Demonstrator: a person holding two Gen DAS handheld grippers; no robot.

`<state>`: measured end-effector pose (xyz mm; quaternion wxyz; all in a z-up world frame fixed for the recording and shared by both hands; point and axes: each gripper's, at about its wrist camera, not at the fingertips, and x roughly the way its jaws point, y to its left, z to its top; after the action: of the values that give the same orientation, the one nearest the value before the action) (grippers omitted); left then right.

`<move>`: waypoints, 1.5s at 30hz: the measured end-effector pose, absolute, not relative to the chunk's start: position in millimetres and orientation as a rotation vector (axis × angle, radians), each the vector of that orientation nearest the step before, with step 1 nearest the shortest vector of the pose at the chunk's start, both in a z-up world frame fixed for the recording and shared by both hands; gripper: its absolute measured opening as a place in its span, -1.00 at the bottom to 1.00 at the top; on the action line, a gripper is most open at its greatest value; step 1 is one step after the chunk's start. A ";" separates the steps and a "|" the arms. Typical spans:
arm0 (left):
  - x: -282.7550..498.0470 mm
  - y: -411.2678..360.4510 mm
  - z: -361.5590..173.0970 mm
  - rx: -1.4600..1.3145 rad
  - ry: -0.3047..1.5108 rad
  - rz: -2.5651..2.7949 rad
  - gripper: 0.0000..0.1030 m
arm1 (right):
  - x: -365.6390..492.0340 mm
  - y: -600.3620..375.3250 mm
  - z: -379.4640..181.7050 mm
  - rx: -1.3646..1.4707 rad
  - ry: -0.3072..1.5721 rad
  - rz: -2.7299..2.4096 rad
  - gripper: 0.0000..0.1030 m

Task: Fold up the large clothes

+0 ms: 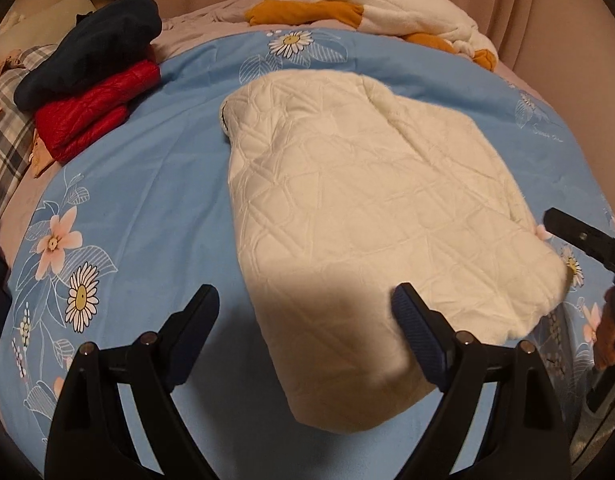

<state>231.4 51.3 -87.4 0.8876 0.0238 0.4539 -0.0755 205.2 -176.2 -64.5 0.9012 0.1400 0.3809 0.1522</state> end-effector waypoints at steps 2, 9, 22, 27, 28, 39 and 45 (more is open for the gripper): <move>234.2 49.0 -90.1 0.049 0.944 -0.150 0.79 | 204.4 -163.8 -68.6 0.241 0.770 0.320 0.15; 235.2 44.9 -96.1 0.056 0.948 -0.154 0.83 | 225.3 -153.0 -103.8 0.190 0.889 0.258 0.15; 225.9 43.4 -92.4 0.066 0.941 -0.143 0.85 | 215.9 -160.7 -92.5 0.222 0.866 0.248 0.22; 226.8 43.6 -93.0 0.068 0.946 -0.143 0.84 | 197.0 -157.3 -65.7 0.251 0.746 0.330 0.22; 227.0 43.3 -93.1 0.067 0.948 -0.143 0.85 | 194.4 -154.4 -61.5 0.244 0.730 0.335 0.22; 225.2 41.1 -95.9 0.071 0.940 -0.146 0.85 | 207.7 -127.4 -91.4 0.108 0.820 0.333 0.22; 214.9 41.3 -89.3 0.047 0.931 -0.144 0.83 | 201.4 -129.6 -83.7 0.119 0.838 0.330 0.25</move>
<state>214.9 41.3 -89.3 0.8908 0.0228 0.4485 -0.0692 201.4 -129.6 -83.7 0.8987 0.0573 0.4046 0.1593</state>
